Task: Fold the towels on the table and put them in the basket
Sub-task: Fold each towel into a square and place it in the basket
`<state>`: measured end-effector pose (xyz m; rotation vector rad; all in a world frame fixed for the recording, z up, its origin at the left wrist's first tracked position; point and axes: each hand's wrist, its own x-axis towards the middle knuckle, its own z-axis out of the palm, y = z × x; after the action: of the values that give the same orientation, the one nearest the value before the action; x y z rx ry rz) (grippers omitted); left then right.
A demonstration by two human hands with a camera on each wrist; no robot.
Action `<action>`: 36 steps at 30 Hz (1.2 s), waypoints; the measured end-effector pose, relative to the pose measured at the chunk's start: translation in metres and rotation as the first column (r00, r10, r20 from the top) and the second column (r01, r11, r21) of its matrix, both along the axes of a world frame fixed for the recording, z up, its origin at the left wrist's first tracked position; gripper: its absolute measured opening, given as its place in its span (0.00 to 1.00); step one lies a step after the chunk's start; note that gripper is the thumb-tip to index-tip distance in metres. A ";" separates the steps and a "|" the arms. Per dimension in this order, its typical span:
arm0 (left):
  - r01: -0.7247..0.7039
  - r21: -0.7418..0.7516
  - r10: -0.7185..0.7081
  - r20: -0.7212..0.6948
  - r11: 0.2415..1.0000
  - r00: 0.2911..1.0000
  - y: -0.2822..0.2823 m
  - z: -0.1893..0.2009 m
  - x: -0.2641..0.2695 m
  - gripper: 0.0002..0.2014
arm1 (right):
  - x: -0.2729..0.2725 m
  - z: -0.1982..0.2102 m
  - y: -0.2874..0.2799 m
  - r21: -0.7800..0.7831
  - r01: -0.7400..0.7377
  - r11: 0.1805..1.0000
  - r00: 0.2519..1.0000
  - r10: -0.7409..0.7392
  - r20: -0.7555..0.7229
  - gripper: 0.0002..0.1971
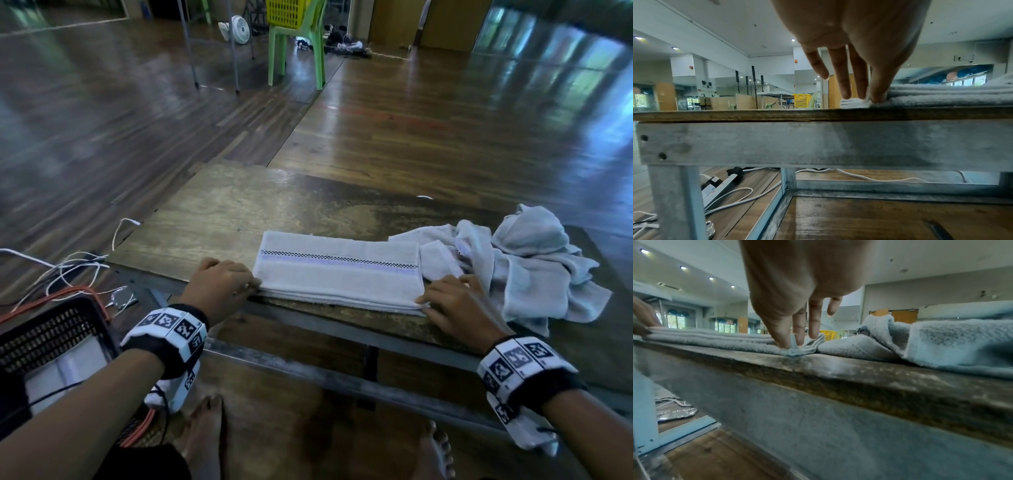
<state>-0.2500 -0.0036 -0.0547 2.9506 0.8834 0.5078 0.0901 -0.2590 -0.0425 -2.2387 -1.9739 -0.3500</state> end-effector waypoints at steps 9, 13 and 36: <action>0.073 -0.007 -0.073 -0.134 0.997 0.988 0.004 -0.001 -0.004 0.20 | 0.005 0.005 0.001 -0.155 -0.042 0.987 0.995 0.027 -0.101 0.15; 0.145 0.099 -0.121 -0.218 0.984 0.968 0.004 0.002 0.002 0.22 | 0.003 0.002 0.004 -0.139 -0.044 0.989 0.997 0.035 -0.066 0.11; 0.245 -0.619 0.119 0.486 0.746 0.866 -0.009 0.083 -0.005 0.11 | 0.000 0.088 0.009 0.276 0.188 0.943 0.654 0.090 -0.751 0.10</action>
<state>-0.2553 -0.0123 0.0281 2.0379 0.6919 0.7213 0.0898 -0.2505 0.0452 -1.7747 -1.2778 0.2301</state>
